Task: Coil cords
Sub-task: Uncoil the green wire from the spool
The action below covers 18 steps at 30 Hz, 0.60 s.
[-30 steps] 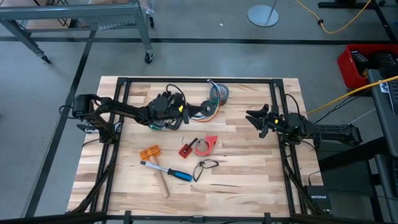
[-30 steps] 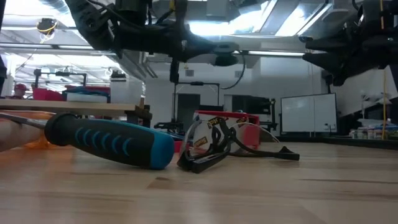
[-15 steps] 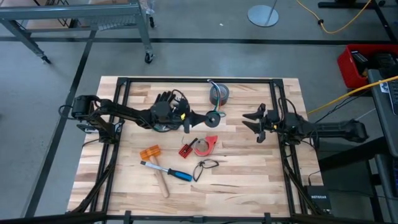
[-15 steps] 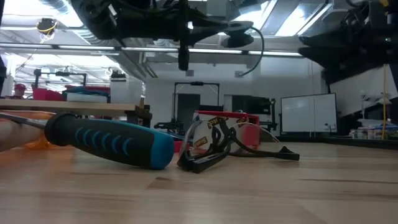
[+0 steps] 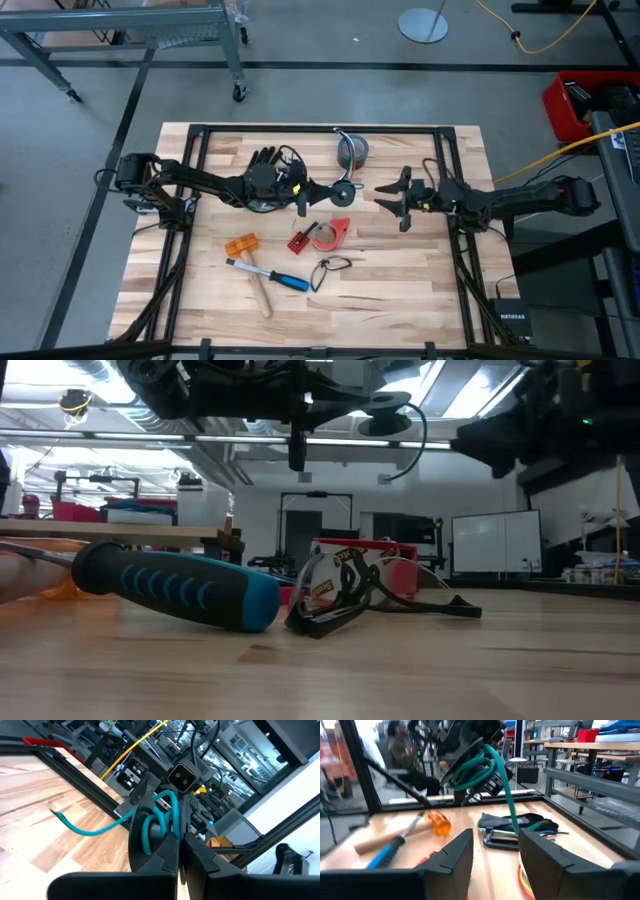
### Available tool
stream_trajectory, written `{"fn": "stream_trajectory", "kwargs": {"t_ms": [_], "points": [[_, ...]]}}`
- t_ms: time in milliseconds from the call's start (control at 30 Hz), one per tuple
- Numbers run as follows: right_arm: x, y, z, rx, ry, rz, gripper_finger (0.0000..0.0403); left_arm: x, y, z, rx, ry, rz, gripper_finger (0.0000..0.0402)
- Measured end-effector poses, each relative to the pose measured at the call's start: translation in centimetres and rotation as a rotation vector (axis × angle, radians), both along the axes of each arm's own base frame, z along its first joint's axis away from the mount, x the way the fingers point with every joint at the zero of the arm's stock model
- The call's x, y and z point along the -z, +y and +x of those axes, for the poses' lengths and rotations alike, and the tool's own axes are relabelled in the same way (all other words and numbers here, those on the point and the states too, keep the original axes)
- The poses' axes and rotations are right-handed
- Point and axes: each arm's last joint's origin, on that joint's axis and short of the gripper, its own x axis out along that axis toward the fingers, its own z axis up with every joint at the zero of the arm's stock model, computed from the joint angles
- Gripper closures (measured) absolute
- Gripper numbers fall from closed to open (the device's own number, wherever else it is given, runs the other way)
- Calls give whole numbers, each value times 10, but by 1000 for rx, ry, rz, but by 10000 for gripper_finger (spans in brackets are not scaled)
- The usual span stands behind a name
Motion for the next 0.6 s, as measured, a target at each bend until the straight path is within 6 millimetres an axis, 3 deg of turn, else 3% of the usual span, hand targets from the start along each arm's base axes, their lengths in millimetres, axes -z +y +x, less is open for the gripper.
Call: {"fn": "stream_trajectory", "kwargs": {"t_ms": [367, 600], "points": [[-13, -4, 48, 28, 110, -126, 241, 0, -9, 0, 27, 3, 1, 401], [-15, -5, 60, 24, 170, -126, 270, 3, -13, 1, 41, 34, 0, 401]]}}
